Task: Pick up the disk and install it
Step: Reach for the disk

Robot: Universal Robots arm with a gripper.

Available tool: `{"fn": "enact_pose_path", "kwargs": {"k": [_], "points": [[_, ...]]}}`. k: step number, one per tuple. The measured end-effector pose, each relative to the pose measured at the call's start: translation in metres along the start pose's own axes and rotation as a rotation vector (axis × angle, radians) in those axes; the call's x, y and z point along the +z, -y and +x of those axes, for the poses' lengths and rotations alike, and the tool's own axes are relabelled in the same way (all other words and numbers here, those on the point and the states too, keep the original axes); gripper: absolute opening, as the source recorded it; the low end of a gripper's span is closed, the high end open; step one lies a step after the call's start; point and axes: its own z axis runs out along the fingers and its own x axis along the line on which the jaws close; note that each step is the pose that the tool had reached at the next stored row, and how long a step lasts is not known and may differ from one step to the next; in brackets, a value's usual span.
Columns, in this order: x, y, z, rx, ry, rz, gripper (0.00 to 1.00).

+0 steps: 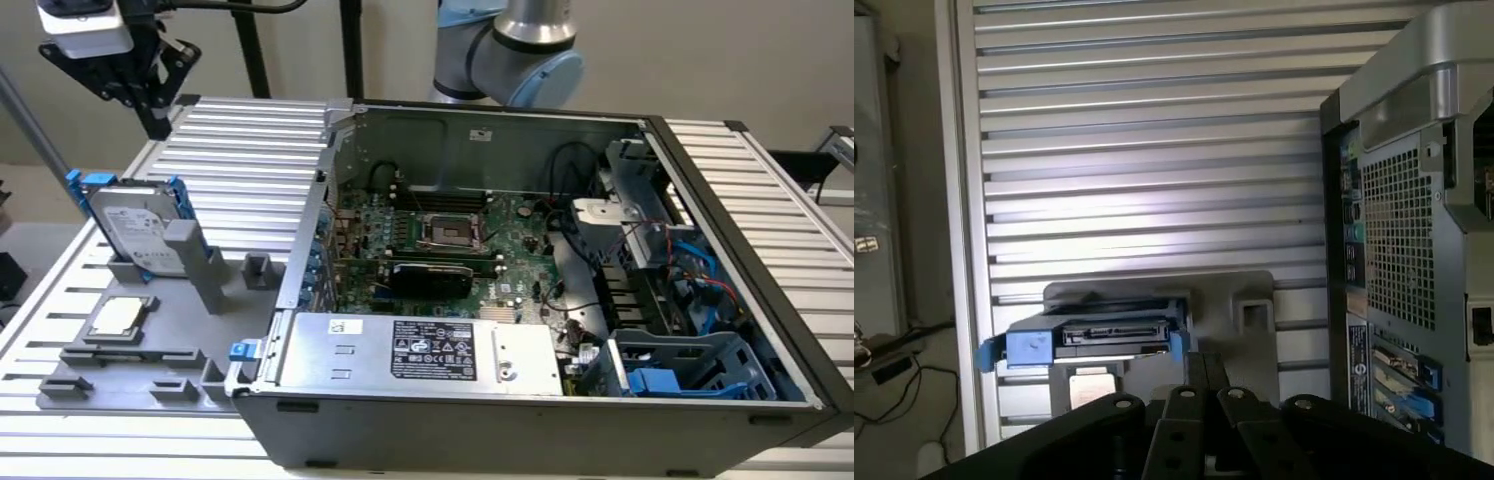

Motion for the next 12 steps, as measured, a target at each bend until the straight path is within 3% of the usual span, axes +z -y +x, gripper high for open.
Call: {"fn": "enact_pose_path", "kwargs": {"k": [6,12], "points": [[0.0027,-0.0022,0.027,0.000,-0.0031,0.0003,0.11],[0.0054,-0.0018,0.055,0.001,-0.0128,0.0011,0.11]]}}
